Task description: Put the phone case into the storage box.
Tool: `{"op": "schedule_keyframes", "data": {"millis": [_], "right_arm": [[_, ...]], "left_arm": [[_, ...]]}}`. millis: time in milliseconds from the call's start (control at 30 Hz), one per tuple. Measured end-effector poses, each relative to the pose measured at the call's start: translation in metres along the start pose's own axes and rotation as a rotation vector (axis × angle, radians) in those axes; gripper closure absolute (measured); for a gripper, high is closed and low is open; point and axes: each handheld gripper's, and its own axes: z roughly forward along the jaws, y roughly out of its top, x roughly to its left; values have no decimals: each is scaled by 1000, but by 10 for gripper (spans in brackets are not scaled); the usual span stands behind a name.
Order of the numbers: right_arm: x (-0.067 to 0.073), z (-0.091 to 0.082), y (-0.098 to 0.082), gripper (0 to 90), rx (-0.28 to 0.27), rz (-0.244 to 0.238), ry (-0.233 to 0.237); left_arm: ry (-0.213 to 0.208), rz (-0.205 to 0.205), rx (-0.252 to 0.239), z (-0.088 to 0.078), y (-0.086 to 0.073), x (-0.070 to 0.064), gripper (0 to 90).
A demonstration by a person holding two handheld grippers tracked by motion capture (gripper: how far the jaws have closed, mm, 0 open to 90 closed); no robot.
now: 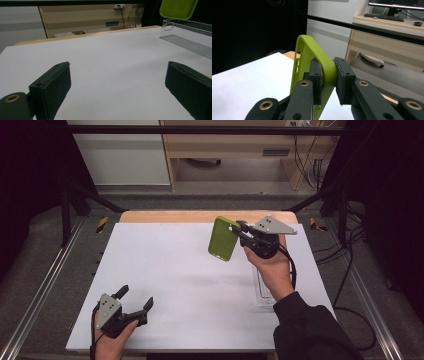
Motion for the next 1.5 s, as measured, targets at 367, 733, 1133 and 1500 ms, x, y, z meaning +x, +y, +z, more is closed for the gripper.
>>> {"op": "schedule_keyframes", "data": {"millis": [367,733,1133,1500], "right_arm": [[-14,-12,10,770,-12,-21,-17],[-29,-27,13,770,-30,-34,-57],[-52,-45,10,770,-25,-25,-104],[-72,-63,4,770,-17,-14,-144]], "left_arm": [[-2,0,4,1,-1,1,59],[-6,-1,3,1,-1,1,59],[-11,7,6,2,-1,2,58],[-4,-8,1,1,-1,4,33]]}}
